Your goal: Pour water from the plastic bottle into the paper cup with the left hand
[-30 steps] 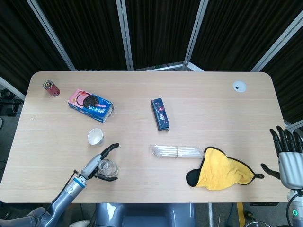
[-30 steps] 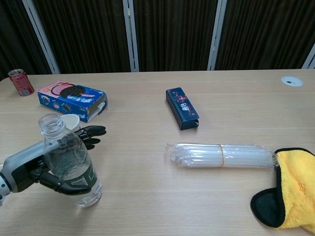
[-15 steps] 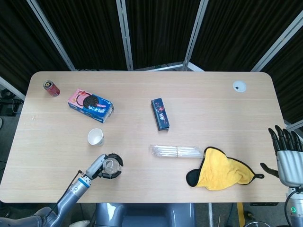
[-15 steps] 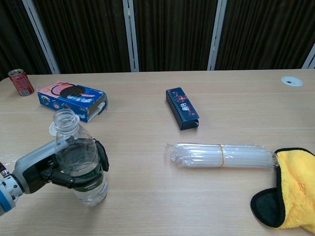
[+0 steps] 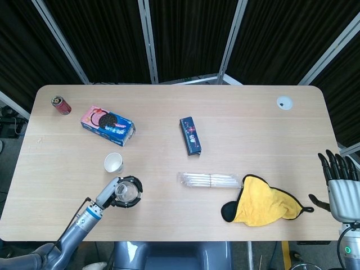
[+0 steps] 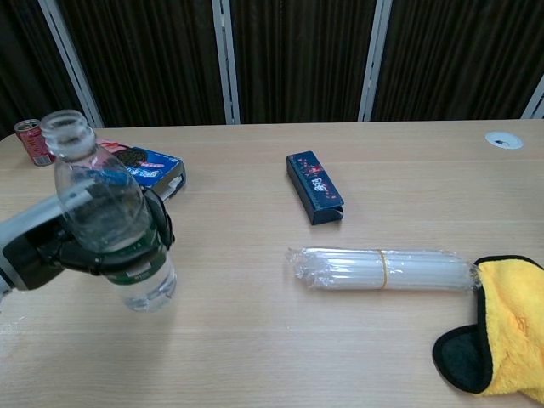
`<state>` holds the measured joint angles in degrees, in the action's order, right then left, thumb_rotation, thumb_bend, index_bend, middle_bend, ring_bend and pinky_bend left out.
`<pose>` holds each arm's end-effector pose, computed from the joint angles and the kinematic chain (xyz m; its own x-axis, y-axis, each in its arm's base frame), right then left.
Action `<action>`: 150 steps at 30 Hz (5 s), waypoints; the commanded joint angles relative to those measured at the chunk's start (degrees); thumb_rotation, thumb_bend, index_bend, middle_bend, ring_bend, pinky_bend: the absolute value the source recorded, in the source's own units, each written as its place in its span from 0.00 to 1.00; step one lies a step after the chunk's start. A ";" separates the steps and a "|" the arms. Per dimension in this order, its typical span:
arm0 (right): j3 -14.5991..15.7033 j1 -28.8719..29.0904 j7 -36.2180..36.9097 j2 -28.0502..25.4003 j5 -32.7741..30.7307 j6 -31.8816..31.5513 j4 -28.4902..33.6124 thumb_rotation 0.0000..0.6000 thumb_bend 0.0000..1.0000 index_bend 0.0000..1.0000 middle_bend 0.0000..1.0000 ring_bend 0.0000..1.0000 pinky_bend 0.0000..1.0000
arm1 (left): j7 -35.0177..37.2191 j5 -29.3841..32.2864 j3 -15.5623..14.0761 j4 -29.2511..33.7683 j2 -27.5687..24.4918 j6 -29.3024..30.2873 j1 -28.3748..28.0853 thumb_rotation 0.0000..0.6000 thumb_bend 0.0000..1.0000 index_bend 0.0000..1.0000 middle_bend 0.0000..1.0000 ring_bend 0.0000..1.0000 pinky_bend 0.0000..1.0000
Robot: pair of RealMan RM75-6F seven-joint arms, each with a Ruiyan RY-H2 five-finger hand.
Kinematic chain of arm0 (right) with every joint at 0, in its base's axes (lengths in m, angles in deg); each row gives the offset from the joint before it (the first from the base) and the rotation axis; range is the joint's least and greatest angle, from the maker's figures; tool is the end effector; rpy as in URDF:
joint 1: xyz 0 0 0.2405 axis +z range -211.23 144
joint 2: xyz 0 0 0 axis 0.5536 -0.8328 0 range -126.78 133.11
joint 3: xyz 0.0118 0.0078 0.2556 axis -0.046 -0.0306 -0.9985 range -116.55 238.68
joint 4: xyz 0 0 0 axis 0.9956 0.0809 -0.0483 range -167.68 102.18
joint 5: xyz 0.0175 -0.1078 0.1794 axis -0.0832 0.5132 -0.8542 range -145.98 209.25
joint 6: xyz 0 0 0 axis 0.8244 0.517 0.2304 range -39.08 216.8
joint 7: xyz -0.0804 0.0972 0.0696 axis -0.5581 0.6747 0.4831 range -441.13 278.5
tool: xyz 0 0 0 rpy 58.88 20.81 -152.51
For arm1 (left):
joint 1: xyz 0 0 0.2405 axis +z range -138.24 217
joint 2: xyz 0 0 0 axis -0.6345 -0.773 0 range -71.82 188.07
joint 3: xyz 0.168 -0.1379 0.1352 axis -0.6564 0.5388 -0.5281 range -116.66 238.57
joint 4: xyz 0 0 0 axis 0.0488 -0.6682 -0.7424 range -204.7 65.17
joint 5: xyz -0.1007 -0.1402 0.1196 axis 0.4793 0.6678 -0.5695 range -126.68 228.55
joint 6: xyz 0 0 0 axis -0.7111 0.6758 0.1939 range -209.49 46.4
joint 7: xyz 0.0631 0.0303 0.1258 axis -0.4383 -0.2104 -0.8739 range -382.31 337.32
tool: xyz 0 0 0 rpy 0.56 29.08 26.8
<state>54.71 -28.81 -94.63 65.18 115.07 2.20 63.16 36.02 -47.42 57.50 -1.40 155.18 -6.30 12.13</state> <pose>-0.3003 -0.1921 0.1796 0.5683 0.0752 0.8194 -0.8228 0.0429 0.5667 -0.2063 0.2449 -0.0426 -0.4563 0.5744 0.6796 0.7364 -0.1849 0.6508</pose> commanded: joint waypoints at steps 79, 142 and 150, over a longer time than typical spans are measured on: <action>-0.68 0.48 -6.45 2.70 -2.20 -0.30 -0.26 1.00 0.00 0.00 0.00 0.00 0.00 | -36.83 7.56 0.38 -32.85 -5.54 -22.47 -10.96 1.00 0.46 0.62 0.51 0.38 0.37; -0.72 0.92 -6.50 2.73 -3.08 0.36 -0.44 1.00 0.00 0.00 0.00 0.00 0.00 | -60.82 12.61 3.18 -24.54 -8.54 -24.68 -11.86 1.00 0.46 0.62 0.51 0.38 0.38; -0.68 0.95 -6.62 2.77 -3.14 0.40 -0.43 1.00 0.00 0.00 0.00 0.00 0.00 | -59.96 12.31 3.08 -25.13 -8.09 -23.83 -11.69 1.00 0.46 0.62 0.51 0.38 0.38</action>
<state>54.03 -27.86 -101.25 67.94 111.94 2.59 62.74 -24.16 -35.06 60.59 -26.48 147.03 -30.24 0.39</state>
